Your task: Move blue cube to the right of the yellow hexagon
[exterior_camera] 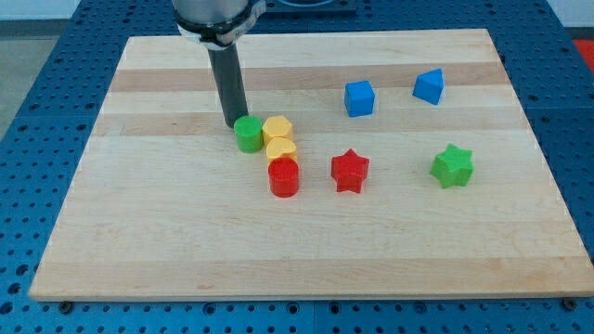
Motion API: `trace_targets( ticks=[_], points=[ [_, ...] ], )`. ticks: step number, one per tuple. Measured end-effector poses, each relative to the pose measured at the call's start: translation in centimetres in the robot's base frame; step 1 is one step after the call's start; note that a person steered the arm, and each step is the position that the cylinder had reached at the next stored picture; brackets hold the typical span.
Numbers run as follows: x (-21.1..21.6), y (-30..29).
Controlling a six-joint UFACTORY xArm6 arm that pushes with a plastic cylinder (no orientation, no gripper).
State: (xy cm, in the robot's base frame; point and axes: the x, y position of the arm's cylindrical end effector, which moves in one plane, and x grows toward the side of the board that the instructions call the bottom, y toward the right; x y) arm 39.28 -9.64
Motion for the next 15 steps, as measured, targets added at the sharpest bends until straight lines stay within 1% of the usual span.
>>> trace_targets(
  ticks=[5,6,7,8,10,11,13,14,15],
  points=[
    [0.2,0.1],
    [-4.6,0.3],
    [-8.6,4.0],
    [-8.6,12.5],
    [-8.8,16.5],
    [-8.8,18.8],
    [-8.4,18.8],
    [-4.9,18.3],
    [0.0,17.3]
  ],
)
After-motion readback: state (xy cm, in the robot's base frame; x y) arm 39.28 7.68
